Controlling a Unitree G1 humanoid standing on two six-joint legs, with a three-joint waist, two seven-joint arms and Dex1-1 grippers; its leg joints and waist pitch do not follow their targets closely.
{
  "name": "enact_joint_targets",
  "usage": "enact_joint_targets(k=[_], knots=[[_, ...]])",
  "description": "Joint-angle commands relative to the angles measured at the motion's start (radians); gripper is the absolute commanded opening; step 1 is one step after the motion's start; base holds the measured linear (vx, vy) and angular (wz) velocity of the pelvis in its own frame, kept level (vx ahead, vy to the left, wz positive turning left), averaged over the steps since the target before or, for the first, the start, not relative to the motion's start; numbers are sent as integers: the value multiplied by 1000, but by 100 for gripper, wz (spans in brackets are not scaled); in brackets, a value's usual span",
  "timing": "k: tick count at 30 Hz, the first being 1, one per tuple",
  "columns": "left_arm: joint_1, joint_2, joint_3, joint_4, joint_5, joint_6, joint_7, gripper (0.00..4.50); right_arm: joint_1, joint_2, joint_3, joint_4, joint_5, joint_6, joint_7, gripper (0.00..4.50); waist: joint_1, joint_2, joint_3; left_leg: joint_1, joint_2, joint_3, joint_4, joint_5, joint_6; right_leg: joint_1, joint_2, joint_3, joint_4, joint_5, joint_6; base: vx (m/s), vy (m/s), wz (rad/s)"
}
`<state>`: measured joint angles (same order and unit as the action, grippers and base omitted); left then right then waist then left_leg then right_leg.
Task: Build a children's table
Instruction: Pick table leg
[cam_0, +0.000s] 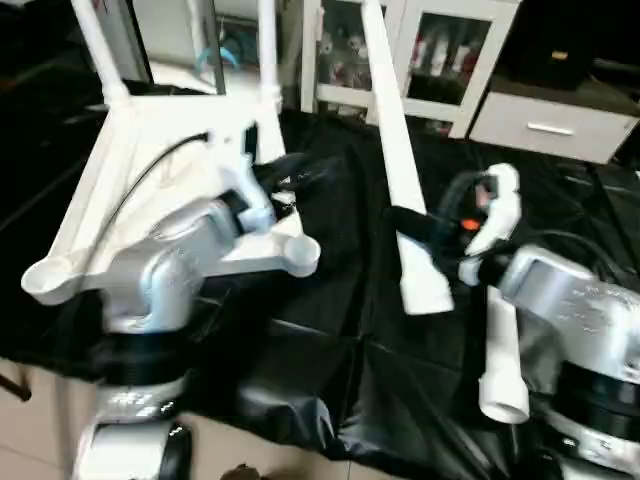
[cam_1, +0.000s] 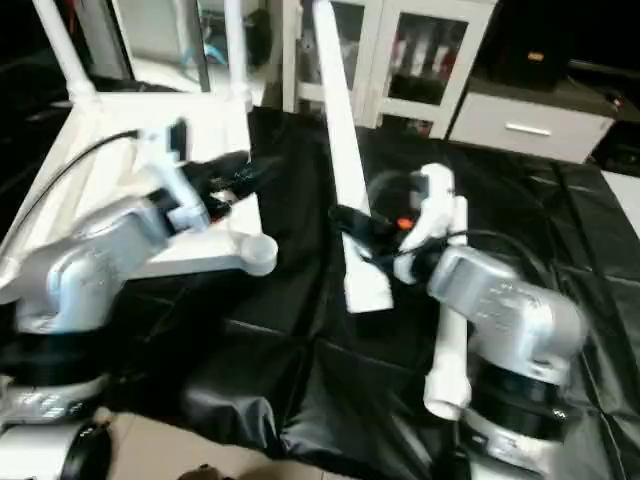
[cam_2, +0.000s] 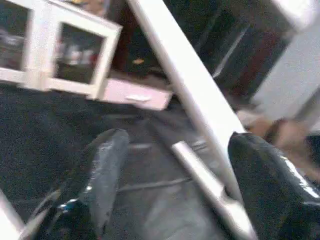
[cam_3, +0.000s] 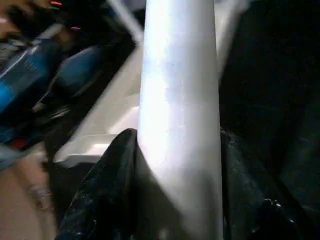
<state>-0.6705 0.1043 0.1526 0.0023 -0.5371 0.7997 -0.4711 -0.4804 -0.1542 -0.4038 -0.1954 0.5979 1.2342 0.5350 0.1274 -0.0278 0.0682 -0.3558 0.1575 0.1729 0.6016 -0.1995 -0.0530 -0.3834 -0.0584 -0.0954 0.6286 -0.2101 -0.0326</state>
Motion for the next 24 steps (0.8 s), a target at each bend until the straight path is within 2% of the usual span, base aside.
enact_joint_targets(k=[1,2,6,7,9,13,19,24], knots=[[-35,-14,24,12,-34,24,21,393,5,-23,-18,-35,41,5,38,181,6,-2,-77,4,77,-28,-62,-26,29,62,-115,76,-66,-19,-203,0,0,0],[-71,-46,51,28,-75,50,37,415,14,-48,-10,-46,63,4,70,181,9,-9,-74,2,74,-26,-60,-36,31,64,-116,76,-73,-62,-195,0,0,0],[-122,-97,108,30,-188,133,62,445,27,-75,2,-63,99,-2,112,181,14,-9,-72,2,74,-27,-60,-38,30,61,-116,75,-79,-125,-175,0,0,0],[-127,-102,110,34,-202,152,69,445,31,-82,9,-66,106,-7,120,181,17,-5,-73,2,73,-27,-59,-40,33,60,-116,74,-83,-144,-170,0,0,0],[-130,-104,109,37,-208,163,73,445,33,-86,14,-67,110,-10,125,181,18,-7,-72,4,74,-28,-61,-43,32,58,-113,73,-86,-161,-158,0,0,0],[-126,-97,78,67,-152,162,95,449,42,-98,32,-75,122,-26,130,181,22,-4,-75,5,76,-31,-63,-38,27,57,-111,73,-87,-160,-125,0,0,0],[-142,-120,106,66,-206,180,131,450,65,-129,97,-100,95,-59,135,181,23,-5,-77,1,77,-32,-62,-18,28,59,-114,73,-80,-92,-150,0,0,0],[-151,-147,112,87,-212,167,143,450,80,-152,193,-123,21,-141,112,181,24,-3,-75,-1,77,-31,-62,-36,25,59,-115,73,-85,-123,-147,0,0,0]])
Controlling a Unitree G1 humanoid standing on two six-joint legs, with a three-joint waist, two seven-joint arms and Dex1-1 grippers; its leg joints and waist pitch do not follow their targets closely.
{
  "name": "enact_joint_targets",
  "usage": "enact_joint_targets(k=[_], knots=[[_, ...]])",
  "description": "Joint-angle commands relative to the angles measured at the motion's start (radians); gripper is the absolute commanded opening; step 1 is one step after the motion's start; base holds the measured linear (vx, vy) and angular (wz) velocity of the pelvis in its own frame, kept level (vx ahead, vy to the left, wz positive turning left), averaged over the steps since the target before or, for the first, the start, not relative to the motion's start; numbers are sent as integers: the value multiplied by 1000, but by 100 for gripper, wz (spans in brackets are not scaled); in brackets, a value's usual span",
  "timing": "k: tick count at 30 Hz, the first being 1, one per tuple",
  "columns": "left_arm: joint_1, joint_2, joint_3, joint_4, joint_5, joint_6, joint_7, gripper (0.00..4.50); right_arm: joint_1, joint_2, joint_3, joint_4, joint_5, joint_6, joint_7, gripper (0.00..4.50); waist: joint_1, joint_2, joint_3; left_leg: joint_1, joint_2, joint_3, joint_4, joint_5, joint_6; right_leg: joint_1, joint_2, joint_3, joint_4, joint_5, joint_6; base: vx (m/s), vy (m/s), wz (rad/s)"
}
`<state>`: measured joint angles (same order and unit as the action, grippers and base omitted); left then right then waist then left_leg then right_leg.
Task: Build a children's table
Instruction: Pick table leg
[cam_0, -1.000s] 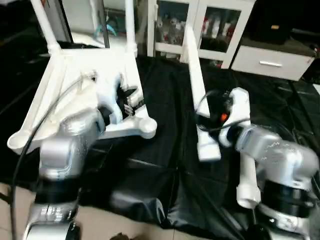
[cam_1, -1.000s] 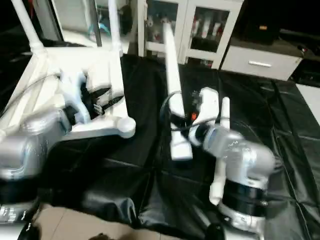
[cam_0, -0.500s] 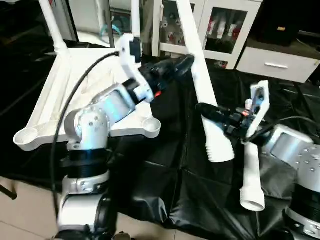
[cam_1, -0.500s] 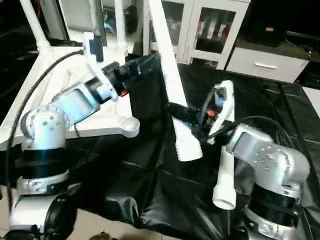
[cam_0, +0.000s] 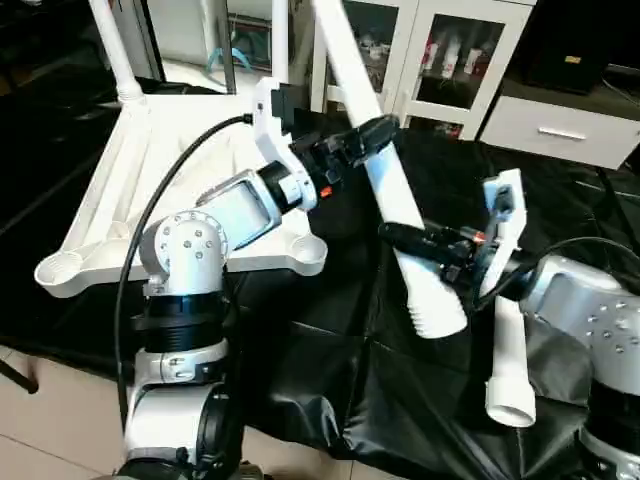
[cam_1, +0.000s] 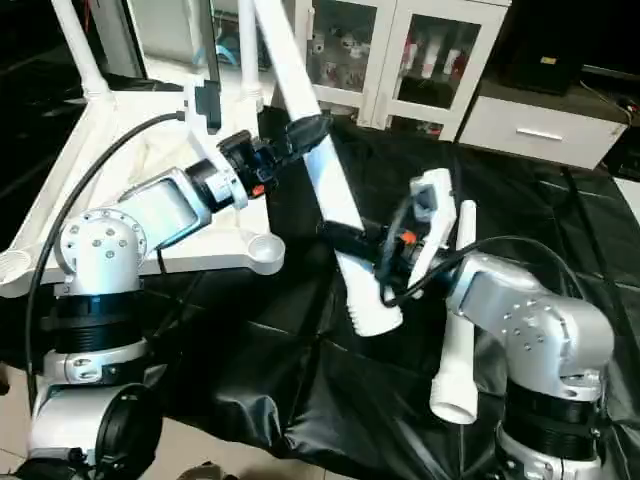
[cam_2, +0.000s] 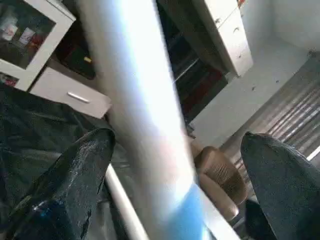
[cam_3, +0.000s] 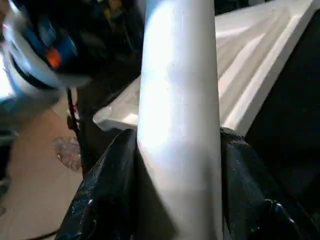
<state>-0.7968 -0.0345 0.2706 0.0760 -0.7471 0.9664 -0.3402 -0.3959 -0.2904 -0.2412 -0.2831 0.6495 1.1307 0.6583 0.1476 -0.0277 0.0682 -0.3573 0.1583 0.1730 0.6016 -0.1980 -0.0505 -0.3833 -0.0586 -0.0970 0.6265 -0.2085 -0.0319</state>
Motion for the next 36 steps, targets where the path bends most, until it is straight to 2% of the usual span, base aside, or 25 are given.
enact_joint_targets(k=[1,3,4,5,6,8,12,13,16,20,26,31,33,36], knots=[[-25,-12,-4,15,-3,-6,15,450,-3,-26,59,-42,-58,-66,-18,181,2,-3,-74,2,75,-32,-63,-41,19,59,-113,74,-85,-134,-140,0,0,0],[-26,-16,-3,16,-2,-14,21,450,0,-38,102,-48,-103,-108,-33,181,2,-2,-73,2,76,-33,-64,-50,12,60,-115,74,-88,-151,-128,0,0,0],[-26,-16,-3,17,-1,-15,22,450,0,-38,104,-48,-105,-109,-35,181,1,-3,-73,2,75,-33,-64,-54,9,59,-113,75,-88,-154,-123,0,0,0],[-27,-16,-7,26,14,-31,37,450,2,-51,151,-55,-149,-146,-52,181,1,-1,-73,3,76,-34,-64,-55,11,58,-113,75,-86,-149,-126,0,0,0],[-27,-16,-7,26,14,-31,37,450,2,-51,151,-55,-149,-146,-52,181,-1,-2,-73,2,76,-34,-64,-54,9,58,-112,74,-88,-148,-123,0,0,0],[-28,-15,-10,49,33,-51,62,450,12,-60,226,-64,-214,-208,-80,181,-3,0,-73,2,75,-34,-65,-59,10,58,-110,75,-87,-143,-122,0,0,0],[-28,-15,-11,56,44,-53,77,450,21,-51,261,-65,-253,-253,-102,181,-4,0,-74,4,77,-35,-65,-61,12,58,-112,75,-85,-124,-128,0,0,0],[-29,-15,-13,60,52,-57,86,421,22,-43,270,-61,-269,-272,-119,181,-5,1,-74,3,79,-35,-65,-59,15,58,-112,76,-83,-110,-136,0,0,0],[-29,-10,-26,69,72,-64,104,409,19,-28,282,-48,-304,-314,-160,181,-6,0,-75,5,79,-35,-64,-54,20,57,-112,76,-79,-86,-152,0,0,0],[-28,-12,-26,83,91,-73,136,373,-3,-57,344,-11,-451,-436,-245,181,-8,0,-73,4,76,-33,-65,-65,3,57,-112,77,-82,-106,-144,0,0,0],[-32,-20,-9,94,86,-86,151,323,4,-79,400,-6,-533,-520,-269,181,-10,0,-73,3,77,-34,-64,-66,15,58,-111,78,-79,-87,-143,0,0,0],[-33,-24,-8,102,74,-96,137,290,16,-105,499,-11,-629,-595,-272,181,-13,2,-72,4,78,-35,-65,-79,21,59,-111,78,-79,-85,-152,0,0,0],[-34,-27,-7,101,64,-95,133,263,19,-102,511,-6,-645,-609,-280,181,-12,4,-72,6,78,-34,-65,-85,19,58,-111,78,-80,-88,-156,0,0,0],[-36,-28,-8,100,65,-95,138,254,19,-96,521,0,-668,-623,-298,181,-13,5,-72,6,79,-35,-65,-89,21,58,-110,78,-78,-78,-161,0,0,0]])
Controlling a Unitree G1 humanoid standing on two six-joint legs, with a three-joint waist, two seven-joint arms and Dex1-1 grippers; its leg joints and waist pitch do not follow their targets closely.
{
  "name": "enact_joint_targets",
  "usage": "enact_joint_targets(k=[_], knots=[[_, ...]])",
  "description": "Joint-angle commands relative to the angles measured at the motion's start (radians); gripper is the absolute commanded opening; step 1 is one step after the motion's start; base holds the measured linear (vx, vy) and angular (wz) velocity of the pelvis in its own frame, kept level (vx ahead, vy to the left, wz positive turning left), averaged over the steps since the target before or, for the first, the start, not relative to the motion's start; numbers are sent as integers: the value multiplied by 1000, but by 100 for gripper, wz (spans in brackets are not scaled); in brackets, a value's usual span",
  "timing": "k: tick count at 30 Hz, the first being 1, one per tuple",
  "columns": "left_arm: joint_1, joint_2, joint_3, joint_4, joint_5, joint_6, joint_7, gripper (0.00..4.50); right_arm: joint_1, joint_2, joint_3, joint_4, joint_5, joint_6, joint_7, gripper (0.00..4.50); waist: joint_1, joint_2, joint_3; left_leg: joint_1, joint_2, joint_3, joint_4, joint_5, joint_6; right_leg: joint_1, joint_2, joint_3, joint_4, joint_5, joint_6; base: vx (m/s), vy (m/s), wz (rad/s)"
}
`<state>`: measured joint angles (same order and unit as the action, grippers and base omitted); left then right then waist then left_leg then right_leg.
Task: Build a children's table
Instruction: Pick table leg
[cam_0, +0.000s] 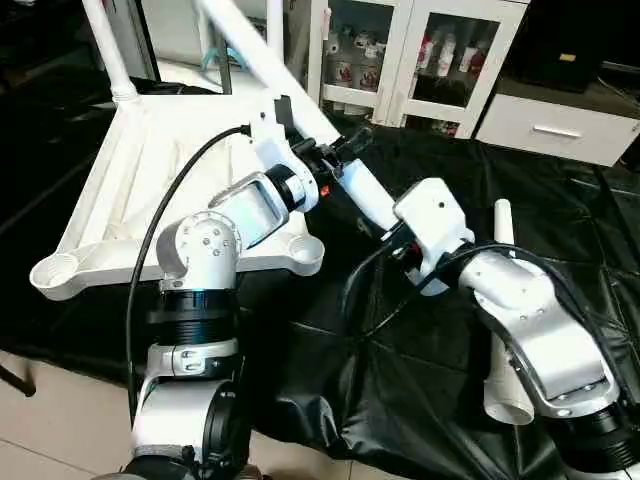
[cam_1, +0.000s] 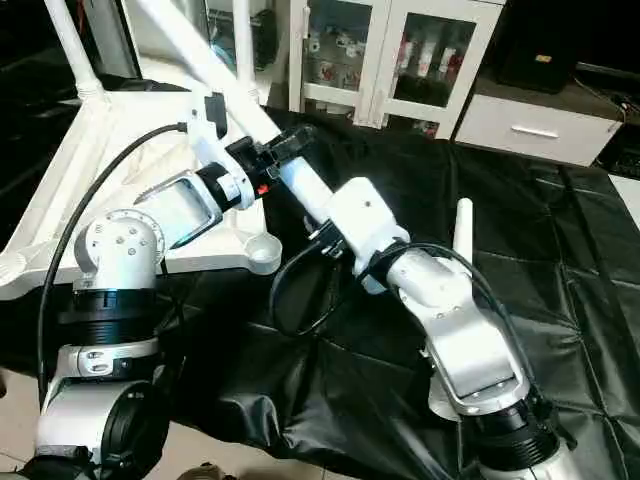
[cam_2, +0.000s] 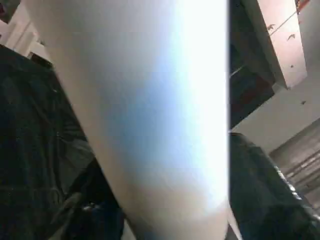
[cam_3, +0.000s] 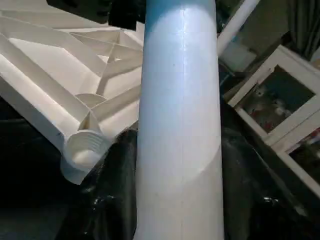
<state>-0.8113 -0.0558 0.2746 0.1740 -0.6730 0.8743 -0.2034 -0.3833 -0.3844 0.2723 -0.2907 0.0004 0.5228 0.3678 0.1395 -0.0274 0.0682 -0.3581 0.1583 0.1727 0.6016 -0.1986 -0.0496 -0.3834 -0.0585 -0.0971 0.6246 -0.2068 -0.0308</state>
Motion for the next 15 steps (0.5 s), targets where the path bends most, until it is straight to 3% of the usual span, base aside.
enact_joint_targets(k=[1,7,15], knots=[[-22,-8,-9,5,-10,-3,5,233,4,2,6,11,-31,-15,-23,181,-6,7,-72,8,80,-35,-65,-90,20,57,-111,79,-76,-76,-166,0,0,0],[-24,-10,3,13,-14,-4,18,196,-8,24,-4,32,-72,-25,-79,181,-7,7,-73,7,79,-35,-65,-88,21,59,-110,79,-72,-47,-179,0,0,0],[-35,-26,28,27,-25,-31,40,181,-18,58,1,46,-117,-35,-128,181,-8,10,-73,7,79,-35,-65,-92,20,60,-110,79,-72,-44,-178,0,0,0]])
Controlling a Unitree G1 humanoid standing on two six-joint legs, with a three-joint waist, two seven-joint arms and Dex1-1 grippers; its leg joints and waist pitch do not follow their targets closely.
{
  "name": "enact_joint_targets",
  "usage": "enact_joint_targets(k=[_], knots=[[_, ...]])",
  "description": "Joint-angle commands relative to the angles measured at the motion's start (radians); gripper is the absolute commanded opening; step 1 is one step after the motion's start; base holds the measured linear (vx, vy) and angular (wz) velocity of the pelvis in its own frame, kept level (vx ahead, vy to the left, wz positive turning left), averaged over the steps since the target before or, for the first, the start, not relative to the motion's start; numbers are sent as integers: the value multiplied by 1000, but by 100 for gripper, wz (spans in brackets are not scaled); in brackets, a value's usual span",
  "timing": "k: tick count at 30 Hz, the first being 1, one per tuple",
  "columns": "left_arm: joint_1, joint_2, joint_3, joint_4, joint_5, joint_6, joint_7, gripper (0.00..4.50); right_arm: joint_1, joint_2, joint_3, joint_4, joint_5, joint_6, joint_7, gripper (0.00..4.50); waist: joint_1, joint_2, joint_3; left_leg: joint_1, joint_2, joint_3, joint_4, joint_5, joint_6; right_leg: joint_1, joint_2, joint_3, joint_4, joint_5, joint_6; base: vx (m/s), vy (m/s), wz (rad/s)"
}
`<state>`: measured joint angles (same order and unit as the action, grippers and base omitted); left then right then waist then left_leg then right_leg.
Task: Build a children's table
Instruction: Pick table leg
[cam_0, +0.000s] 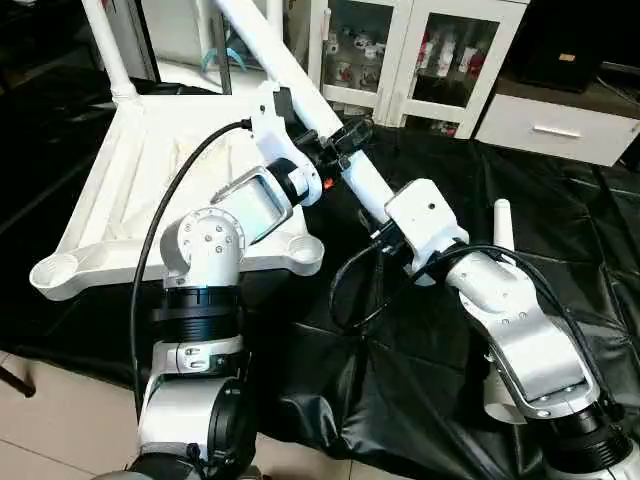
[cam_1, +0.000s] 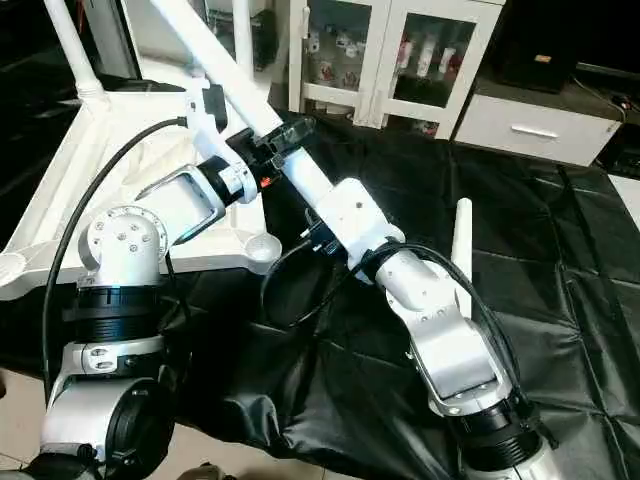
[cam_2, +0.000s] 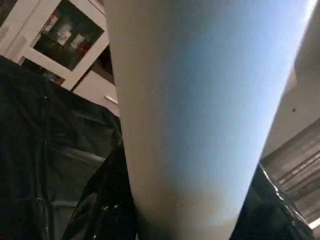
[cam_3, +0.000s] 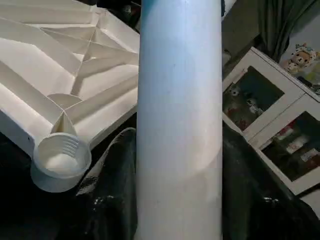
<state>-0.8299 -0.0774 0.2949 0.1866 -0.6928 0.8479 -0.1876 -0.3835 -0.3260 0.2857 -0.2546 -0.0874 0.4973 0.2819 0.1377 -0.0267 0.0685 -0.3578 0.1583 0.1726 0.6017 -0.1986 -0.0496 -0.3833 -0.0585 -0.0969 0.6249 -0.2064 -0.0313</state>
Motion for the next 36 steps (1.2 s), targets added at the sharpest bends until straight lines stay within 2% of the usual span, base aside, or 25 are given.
enact_joint_targets(k=[1,2,4,7,8,9,10,11,12,13,14,16,17,19,20,21,22,23,24,25,27,29,31,33,36], knots=[[-18,-2,11,16,-7,-6,22,181,-19,2,-12,12,-22,-16,-35,181,-8,7,-73,8,78,-35,-65,-95,19,60,-109,79,-73,-45,-178,0,0,0],[-19,-2,11,16,-8,-6,21,181,-19,3,-12,12,-21,-16,-34,181,-7,7,-73,8,79,-35,-65,-95,20,60,-110,79,-72,-44,-178,0,0,0],[-23,6,16,21,-6,-18,15,179,-18,19,-23,12,0,-26,-24,251,-7,10,-73,8,80,-35,-65,-97,21,59,-110,79,-72,-45,-179,0,0,0],[-28,17,27,26,-7,-33,7,179,-10,46,-59,-2,65,-28,10,261,-8,10,-72,9,79,-35,-66,-107,23,58,-110,79,-74,-54,-178,0,0,0],[-29,26,26,29,-6,-37,-1,179,-4,52,-81,-19,114,-18,45,261,-7,13,-73,9,79,-35,-66,-118,27,60,-111,79,-75,-59,-177,0,0,0],[-29,26,26,29,-6,-37,-1,179,-4,52,-81,-19,114,-18,45,289,-7,12,-73,9,81,-36,-67,-117,27,60,-111,80,-74,-55,-175,0,0,0],[-32,38,31,37,-4,-47,-2,179,11,44,-119,-66,217,12,132,296,-7,14,-73,9,81,-36,-67,-114,29,60,-109,79,-72,-43,-176,0,0,0],[-34,41,33,40,-4,-51,-1,179,17,38,-130,-81,246,24,159,297,-5,12,-73,8,83,-37,-66,-114,39,63,-111,79,-71,-27,-176,0,0,0],[-35,47,34,43,-3,-50,-5,179,27,22,-161,-109,313,49,212,297,-5,11,-74,7,83,-37,-65,-108,44,64,-111,80,-71,-18,-177,0,0,0],[-37,58,32,46,-4,-44,-17,179,40,-10,-233,-144,426,102,288,315,1,12,-76,9,84,-36,-62,-94,59,64,-111,80,-67,9,-181,0,0,0],[-37,65,29,45,-6,-37,-27,179,41,-32,-282,-151,485,135,326,315,2,13,-76,7,86,-38,-63,-82,66,64,-112,79,-65,20,-187,0,0,0],[-36,75,22,40,-9,-26,-43,179,33,-67,-355,-139,549,183,364,327,5,12,-75,8,86,-37,-62,-84,68,62,-113,78,-67,1,-196,0,0,0],[-34,82,15,36,-12,-19,-55,179,19,-95,-416,-113,590,219,383,327,6,12,-74,8,86,-37,-62,-91,63,62,-113,77,-70,-25,-201,0,0,0],[-32,88,9,32,-18,-13,-64,179,5,-116,-462,-84,613,241,388,327,5,11,-73,6,82,-34,-60,-95,50,62,-114,75,-74,-63,-202,0,0,0],[-32,88,9,32,-18,-13,-64,179,5,-116,-462,-84,613,241,388,327,5,10,-73,6,80,-34,-59,-96,44,61,-114,75,-78,-86,-199,0,0,0],[-29,92,0,23,-25,-1,-75,179,-13,-147,-493,-26,597,262,386,345,3,3,-73,6,79,-32,-59,-94,44,61,-113,75,-79,-92,-196,0,0,0],[-25,97,-12,13,-34,13,-90,179,-35,-171,-538,39,603,294,368,356,2,1,-73,6,77,-32,-60,-88,44,62,-113,73,-81,-117,-193,0,0,0],[-22,99,-21,3,-41,23,-101,179,-57,-184,-581,94,617,317,350,356,2,1,-72,7,74,-30,-58,-86,39,61,-113,73,-83,-145,-193,0,0,0],[-22,99,-21,3,-41,23,-101,179,-57,-184,-581,94,617,317,350,366,3,3,-73,9,74,-29,-56,-85,37,59,-113,74,-83,-156,-195,0,0,0],[-17,101,-33,-11,-51,37,-114,179,-71,-203,-622,131,675,347,352,373,4,-1,-73,6,73,-27,-56,-76,35,59,-110,74,-85,-158,-187,0,0,0],[-13,101,-40,-19,-53,43,-120,179,-70,-212,-628,126,712,366,374,391,6,1,-74,4,75,-29,-55,-62,48,60,-110,72,-81,-131,-188,0,0,0],[-11,101,-43,-23,-53,47,-124,179,-69,-214,-632,120,735,388,387,404,3,-4,-77,0,75,-31,-54,-39,71,64,-109,70,-76,-88,-194,0,0,0],[-11,101,-47,-27,-54,52,-133,179,-55,-222,-601,103,731,403,417,419,4,-2,-77,1,74,-29,-52,-37,76,62,-109,70,-77,-88,-195,0,0,0],[-11,102,-50,-29,-56,55,-136,179,-53,-220,-588,101,731,412,424,443,5,-2,-76,3,74,-28,-53,-48,75,60,-110,70,-81,-114,-193,0,0,0],[-9,105,-54,-32,-60,59,-140,179,-57,-222,-579,104,738,423,427,450,6,0,-75,4,75,-29,-54,-61,61,58,-110,70,-85,-149,-183,0,0,0]])
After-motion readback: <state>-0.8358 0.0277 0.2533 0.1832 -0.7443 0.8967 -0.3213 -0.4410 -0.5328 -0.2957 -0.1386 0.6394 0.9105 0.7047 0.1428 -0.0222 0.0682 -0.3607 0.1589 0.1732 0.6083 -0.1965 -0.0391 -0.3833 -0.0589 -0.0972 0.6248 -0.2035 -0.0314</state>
